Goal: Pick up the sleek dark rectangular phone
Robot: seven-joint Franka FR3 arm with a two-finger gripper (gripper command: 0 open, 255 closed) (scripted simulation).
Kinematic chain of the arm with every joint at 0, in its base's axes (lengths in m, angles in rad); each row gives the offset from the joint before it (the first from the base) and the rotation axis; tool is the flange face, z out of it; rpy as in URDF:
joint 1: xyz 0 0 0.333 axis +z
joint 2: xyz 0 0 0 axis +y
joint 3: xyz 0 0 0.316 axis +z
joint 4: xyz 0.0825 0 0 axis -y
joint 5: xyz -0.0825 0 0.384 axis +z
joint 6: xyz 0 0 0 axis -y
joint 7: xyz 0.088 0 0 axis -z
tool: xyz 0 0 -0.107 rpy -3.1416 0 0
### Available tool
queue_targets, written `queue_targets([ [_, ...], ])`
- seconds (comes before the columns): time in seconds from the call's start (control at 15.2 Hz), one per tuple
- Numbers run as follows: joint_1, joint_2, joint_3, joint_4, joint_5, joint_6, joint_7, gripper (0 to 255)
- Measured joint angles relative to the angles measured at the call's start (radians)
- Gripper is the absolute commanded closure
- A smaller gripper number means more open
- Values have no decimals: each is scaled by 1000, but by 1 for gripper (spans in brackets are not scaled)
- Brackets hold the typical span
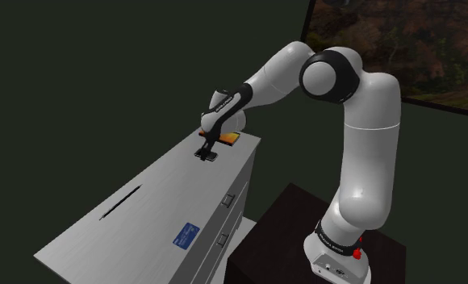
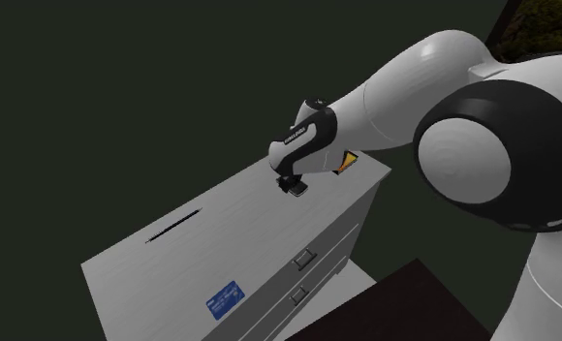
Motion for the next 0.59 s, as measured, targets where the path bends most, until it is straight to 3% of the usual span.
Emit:
queue_targets([
  [0.59,15,-88,-20,5,-38,-92,37,255],
])
